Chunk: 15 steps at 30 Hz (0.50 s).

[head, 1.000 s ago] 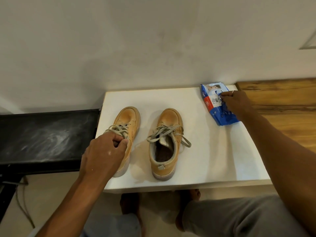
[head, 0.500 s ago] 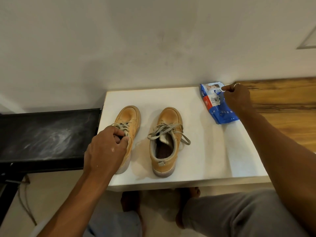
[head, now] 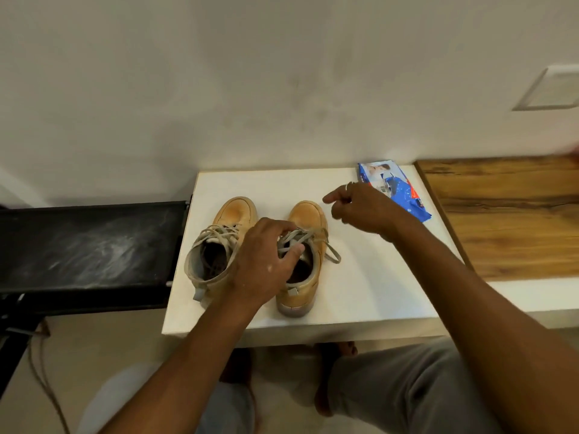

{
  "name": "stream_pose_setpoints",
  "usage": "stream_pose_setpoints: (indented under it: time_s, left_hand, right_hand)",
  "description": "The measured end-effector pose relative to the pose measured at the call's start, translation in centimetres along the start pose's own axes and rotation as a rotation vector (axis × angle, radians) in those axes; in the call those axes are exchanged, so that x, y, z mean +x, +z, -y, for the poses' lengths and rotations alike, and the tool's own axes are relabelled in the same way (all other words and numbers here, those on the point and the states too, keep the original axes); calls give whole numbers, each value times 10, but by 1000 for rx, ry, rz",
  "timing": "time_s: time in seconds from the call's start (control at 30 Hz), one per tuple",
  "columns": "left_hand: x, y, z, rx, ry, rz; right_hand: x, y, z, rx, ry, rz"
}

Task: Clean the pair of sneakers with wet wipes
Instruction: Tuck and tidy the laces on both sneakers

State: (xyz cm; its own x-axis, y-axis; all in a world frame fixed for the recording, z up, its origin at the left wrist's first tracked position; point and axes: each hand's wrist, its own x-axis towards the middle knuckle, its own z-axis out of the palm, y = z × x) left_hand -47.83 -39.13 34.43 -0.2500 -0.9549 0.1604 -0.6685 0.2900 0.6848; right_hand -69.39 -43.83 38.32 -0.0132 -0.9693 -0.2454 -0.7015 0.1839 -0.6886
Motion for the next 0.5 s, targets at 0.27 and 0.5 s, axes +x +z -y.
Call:
stream_pose_setpoints:
  time_s: [0.27,0.5]
  left_hand:
    - [4,-4,15,27,-74,-3]
    - [9,-9,9,-200,-230,-240]
  right_hand:
    - [-26,39,1,-53,190,109]
    - [-29,38,22,-100,132,243]
